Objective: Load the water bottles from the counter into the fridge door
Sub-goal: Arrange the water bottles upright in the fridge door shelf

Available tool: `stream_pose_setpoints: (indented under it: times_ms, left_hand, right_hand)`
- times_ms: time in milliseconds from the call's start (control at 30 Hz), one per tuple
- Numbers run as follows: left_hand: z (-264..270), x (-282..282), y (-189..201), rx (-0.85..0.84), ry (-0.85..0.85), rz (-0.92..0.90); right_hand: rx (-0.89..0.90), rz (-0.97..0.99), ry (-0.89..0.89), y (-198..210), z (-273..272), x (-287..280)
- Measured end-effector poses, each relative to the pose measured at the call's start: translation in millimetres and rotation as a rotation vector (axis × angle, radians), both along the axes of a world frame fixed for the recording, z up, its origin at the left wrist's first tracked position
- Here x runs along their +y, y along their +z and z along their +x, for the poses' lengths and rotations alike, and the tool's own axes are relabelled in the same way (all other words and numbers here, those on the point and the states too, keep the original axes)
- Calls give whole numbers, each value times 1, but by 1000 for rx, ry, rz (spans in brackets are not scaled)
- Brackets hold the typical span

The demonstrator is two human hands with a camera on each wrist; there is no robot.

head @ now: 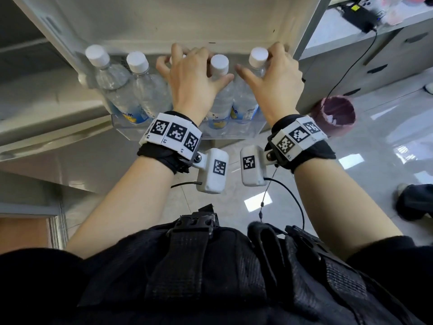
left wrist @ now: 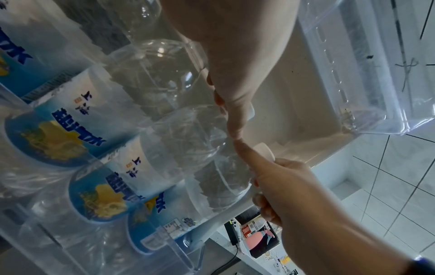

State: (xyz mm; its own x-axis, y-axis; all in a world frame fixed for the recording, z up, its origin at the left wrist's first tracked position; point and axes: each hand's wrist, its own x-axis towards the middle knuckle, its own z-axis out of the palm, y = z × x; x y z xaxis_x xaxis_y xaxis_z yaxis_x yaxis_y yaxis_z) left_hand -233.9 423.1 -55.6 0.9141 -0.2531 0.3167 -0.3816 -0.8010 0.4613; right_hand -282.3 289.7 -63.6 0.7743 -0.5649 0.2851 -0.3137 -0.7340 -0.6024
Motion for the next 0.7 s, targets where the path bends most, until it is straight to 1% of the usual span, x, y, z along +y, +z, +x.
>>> stream_pose_setpoints:
  times_ms: [100, 200, 400, 500, 700]
  left_hand:
    - [3, 2, -1, -25, -36, 18]
    - [9, 4, 0, -29, -82, 75]
    - [15, 4, -1, -36, -140, 132]
    - [14, 2, -1, -55, -137, 168]
    - [8, -5, 1, -70, -115, 152]
  right_hand:
    - [-37, -3, 18, 1, 8, 0]
    - [-75, 45, 107, 0, 9, -4]
    - [64, 94, 273, 18, 6, -26]
    - [151, 48, 350, 26, 4, -35]
    - [193, 9, 365, 27, 2, -33]
